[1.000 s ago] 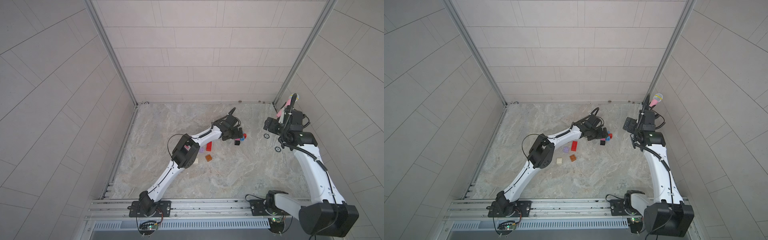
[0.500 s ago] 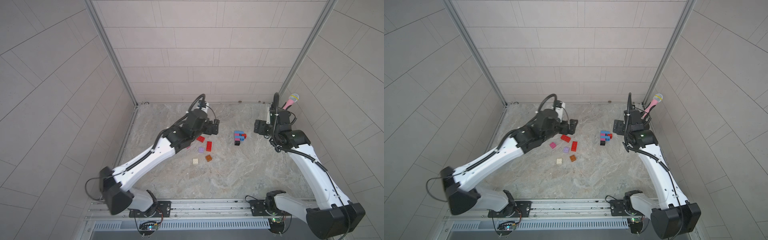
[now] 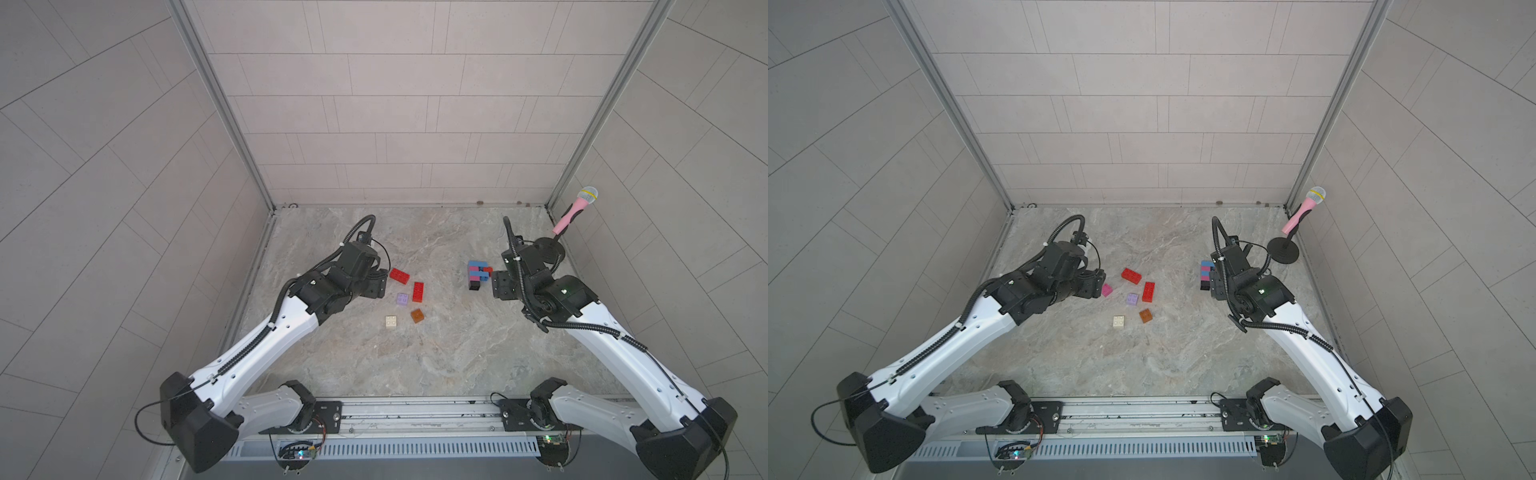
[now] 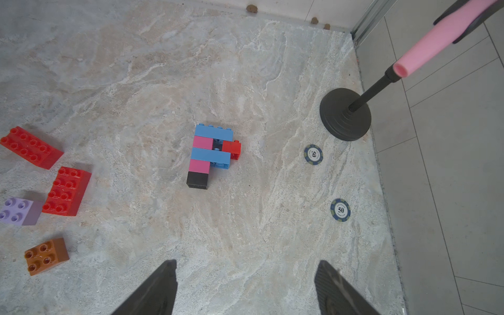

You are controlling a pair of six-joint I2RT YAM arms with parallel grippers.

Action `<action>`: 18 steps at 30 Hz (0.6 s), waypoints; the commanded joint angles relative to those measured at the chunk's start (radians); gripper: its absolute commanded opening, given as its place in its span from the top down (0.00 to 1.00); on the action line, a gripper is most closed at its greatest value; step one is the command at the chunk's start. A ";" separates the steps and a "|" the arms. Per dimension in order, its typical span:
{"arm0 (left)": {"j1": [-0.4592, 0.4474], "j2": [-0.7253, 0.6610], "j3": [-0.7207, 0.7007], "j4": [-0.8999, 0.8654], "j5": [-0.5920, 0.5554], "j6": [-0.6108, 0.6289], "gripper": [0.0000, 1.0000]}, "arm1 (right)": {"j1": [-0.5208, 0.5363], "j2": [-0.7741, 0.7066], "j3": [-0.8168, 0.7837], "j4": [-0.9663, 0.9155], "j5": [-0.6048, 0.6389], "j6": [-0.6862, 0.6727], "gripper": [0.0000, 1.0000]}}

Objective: Assemble the letter p with lego
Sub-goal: Pick up the lego brick from the center of the board.

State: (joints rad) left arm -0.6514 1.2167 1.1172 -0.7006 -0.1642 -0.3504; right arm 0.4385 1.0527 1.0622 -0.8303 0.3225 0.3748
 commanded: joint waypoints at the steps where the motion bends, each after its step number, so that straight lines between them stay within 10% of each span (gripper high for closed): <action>1: 0.017 0.088 -0.005 -0.105 -0.084 -0.012 0.19 | 0.000 0.017 0.033 0.022 -0.014 0.003 0.17; 18: 0.118 0.735 0.286 -0.051 0.151 0.262 0.19 | -0.044 0.220 0.101 0.080 -0.141 -0.092 0.16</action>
State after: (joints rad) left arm -0.5426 1.9182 1.3586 -0.7311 -0.0868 -0.1730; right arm 0.4065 1.2766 1.1698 -0.7551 0.1833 0.3080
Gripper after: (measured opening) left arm 0.806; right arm 0.835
